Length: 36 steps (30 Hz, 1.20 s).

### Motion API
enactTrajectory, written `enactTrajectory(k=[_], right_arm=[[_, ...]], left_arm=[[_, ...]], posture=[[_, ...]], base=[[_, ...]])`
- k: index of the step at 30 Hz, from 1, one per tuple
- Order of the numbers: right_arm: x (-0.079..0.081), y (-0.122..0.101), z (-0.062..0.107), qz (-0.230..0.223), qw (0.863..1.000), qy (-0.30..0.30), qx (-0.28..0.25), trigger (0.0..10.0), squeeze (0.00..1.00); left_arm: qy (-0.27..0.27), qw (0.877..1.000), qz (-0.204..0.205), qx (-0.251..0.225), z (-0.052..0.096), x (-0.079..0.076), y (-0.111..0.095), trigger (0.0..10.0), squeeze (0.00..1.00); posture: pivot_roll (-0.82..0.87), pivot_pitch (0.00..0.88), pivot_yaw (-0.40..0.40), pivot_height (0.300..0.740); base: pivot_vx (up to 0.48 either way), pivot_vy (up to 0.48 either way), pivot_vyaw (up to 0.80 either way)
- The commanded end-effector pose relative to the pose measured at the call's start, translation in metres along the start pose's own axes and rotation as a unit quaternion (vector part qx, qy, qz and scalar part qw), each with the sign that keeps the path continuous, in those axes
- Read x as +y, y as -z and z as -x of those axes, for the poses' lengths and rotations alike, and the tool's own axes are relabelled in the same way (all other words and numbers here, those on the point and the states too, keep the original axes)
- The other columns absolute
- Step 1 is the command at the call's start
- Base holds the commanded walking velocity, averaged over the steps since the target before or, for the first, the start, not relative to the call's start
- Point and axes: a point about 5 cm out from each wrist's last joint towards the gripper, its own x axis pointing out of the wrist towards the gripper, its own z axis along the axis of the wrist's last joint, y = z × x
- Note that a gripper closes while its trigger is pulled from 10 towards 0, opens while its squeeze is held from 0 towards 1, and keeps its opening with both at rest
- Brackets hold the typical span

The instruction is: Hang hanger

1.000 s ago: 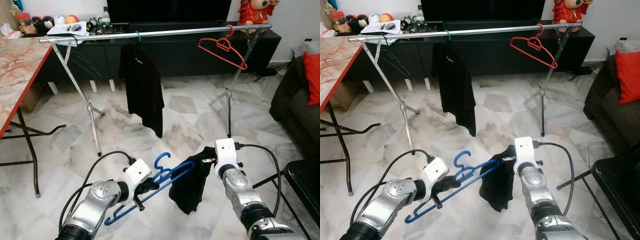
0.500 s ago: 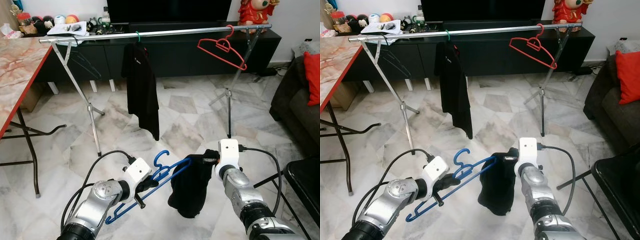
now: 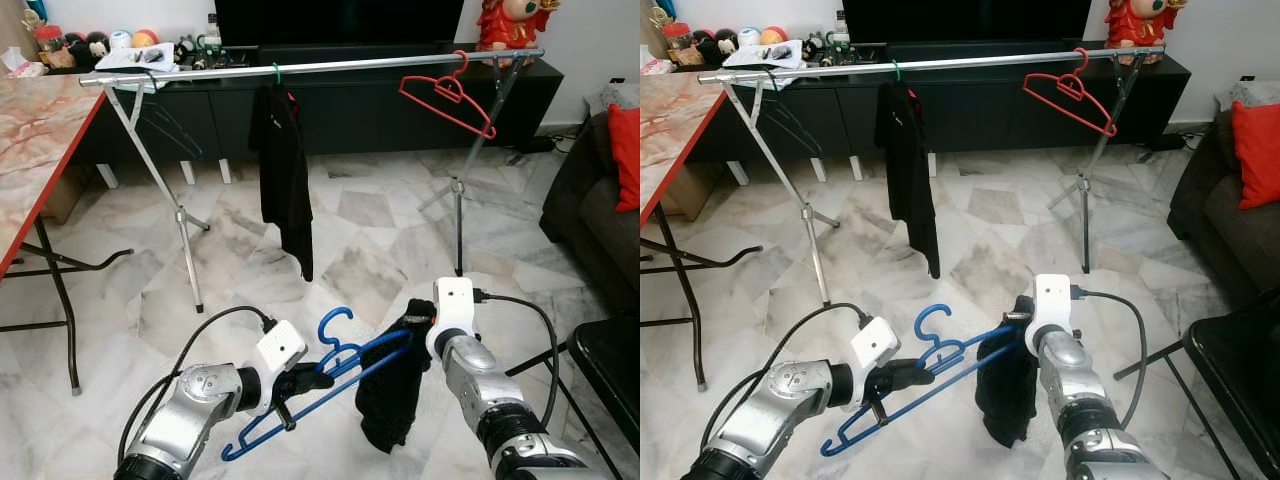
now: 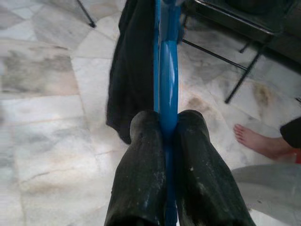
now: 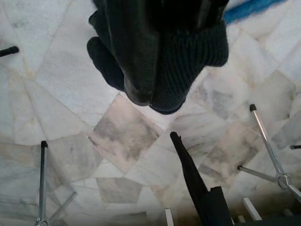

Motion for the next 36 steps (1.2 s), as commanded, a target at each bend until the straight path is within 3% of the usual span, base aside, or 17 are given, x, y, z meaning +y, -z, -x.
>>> enactTrajectory(k=[1, 4, 15, 24, 36], right_arm=[[0.004, -0.011, -0.001, -0.010, 1.000, -0.006, -0.019, 10.0, 0.00], [0.004, -0.009, 0.000, -0.022, 1.000, -0.005, -0.020, 10.0, 0.00], [0.004, -0.010, 0.004, -0.020, 0.999, 0.000, -0.030, 10.0, 0.00], [0.001, -0.004, 0.007, 0.046, 0.999, 0.017, -0.023, 10.0, 0.00], [0.015, -0.017, 0.008, 0.029, 0.998, -0.029, -0.041, 10.0, 0.00]], left_arm=[[-0.032, 0.999, -0.002, -0.006, -0.001, 0.007, -0.004, 10.0, 0.00], [-0.072, 0.997, -0.004, 0.008, -0.003, 0.016, -0.001, 10.0, 0.00], [-0.067, 0.997, -0.005, 0.026, 0.000, 0.014, 0.003, 10.0, 0.00], [-0.068, 0.997, -0.011, 0.030, -0.002, 0.014, 0.005, 10.0, 0.00], [-0.053, 0.999, -0.007, 0.007, -0.004, 0.010, -0.001, 10.0, 0.00]], posture=[[-0.01, 0.113, -0.011, 0.740], [-0.01, 0.115, -0.010, 0.740], [-0.01, 0.115, -0.008, 0.740], [-0.01, 0.116, -0.009, 0.740], [-0.01, 0.113, -0.013, 0.740]], base=[[0.000, 0.000, 0.00], [0.000, 0.000, 0.00], [0.000, 0.000, 0.00], [0.000, 0.000, 0.00], [0.000, 0.000, 0.00]])
